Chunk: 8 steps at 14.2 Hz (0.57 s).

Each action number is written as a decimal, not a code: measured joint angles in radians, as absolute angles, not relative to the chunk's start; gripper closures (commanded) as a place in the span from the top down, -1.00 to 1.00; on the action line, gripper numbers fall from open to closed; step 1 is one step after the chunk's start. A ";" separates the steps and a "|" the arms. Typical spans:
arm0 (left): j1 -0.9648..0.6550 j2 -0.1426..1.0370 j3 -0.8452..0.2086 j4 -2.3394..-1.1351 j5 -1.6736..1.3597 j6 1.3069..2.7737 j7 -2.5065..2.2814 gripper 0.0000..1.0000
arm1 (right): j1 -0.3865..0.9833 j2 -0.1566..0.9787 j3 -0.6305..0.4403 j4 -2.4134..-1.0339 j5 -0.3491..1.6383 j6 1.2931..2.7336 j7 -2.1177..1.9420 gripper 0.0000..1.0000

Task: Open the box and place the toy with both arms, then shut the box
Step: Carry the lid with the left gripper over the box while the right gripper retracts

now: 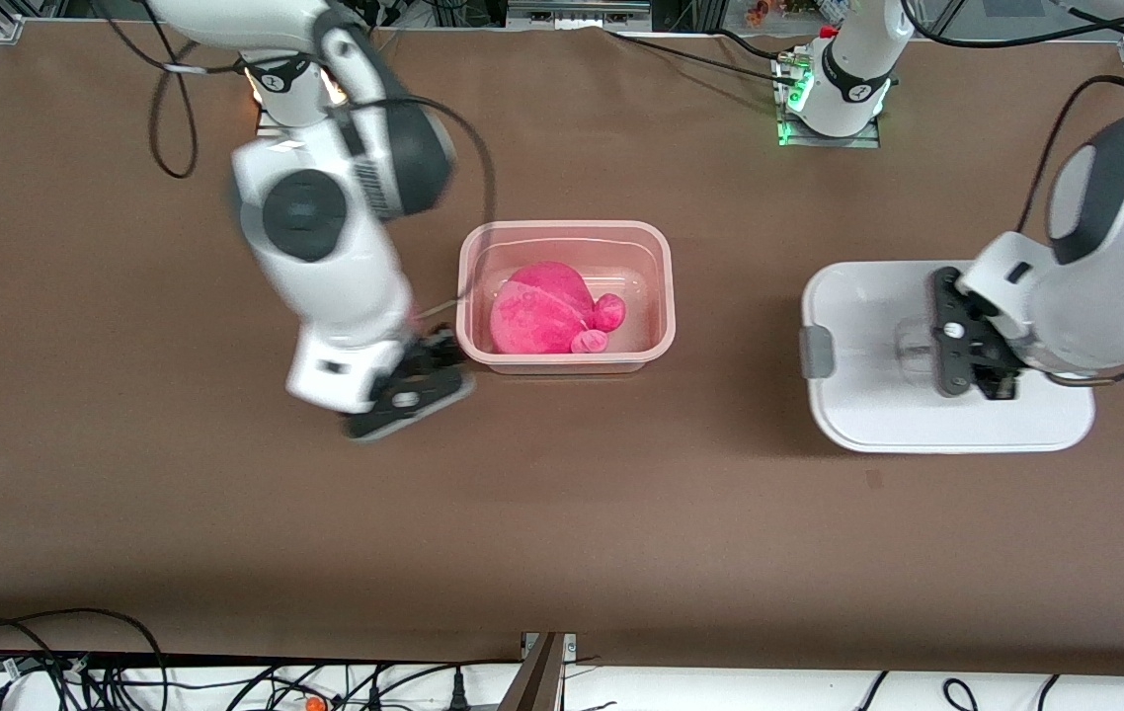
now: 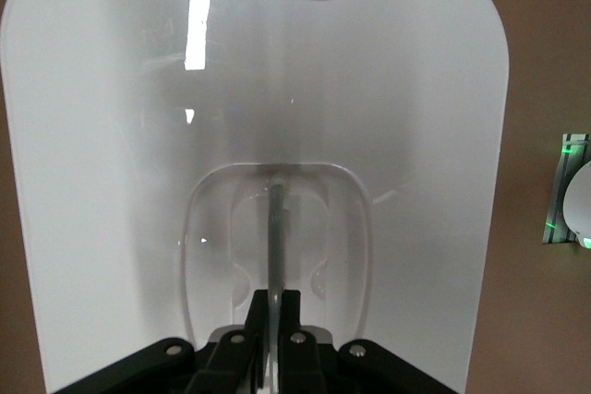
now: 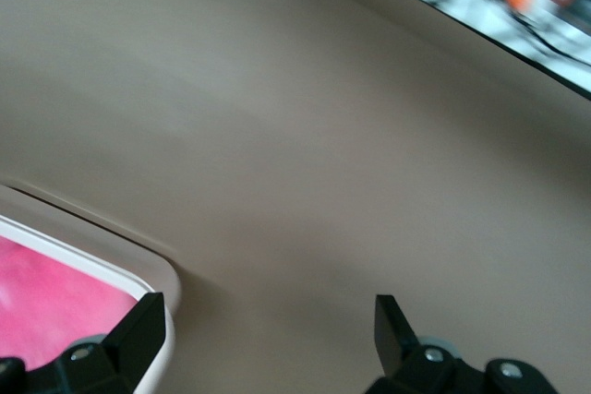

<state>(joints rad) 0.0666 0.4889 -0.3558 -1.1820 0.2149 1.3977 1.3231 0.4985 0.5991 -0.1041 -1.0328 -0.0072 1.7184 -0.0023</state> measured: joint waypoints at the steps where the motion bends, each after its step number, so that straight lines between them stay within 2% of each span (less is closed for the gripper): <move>1: 0.027 0.495 -0.357 -1.183 0.197 1.401 1.309 -1.00 | 0.486 0.565 -0.129 -1.046 0.014 1.686 0.000 1.00; 5: -0.196 0.526 -0.361 -1.184 0.178 1.450 1.096 -1.00 | 0.468 0.412 -0.219 -1.220 0.056 1.677 0.085 1.00; 7: -0.309 0.545 -0.362 -1.185 0.165 1.491 0.926 -1.00 | 0.392 0.286 -0.203 -1.349 0.056 1.676 0.123 1.00; 8: -0.356 0.558 -0.361 -1.186 0.149 1.519 0.846 -1.00 | 0.316 0.218 -0.158 -1.414 0.056 1.675 0.124 1.00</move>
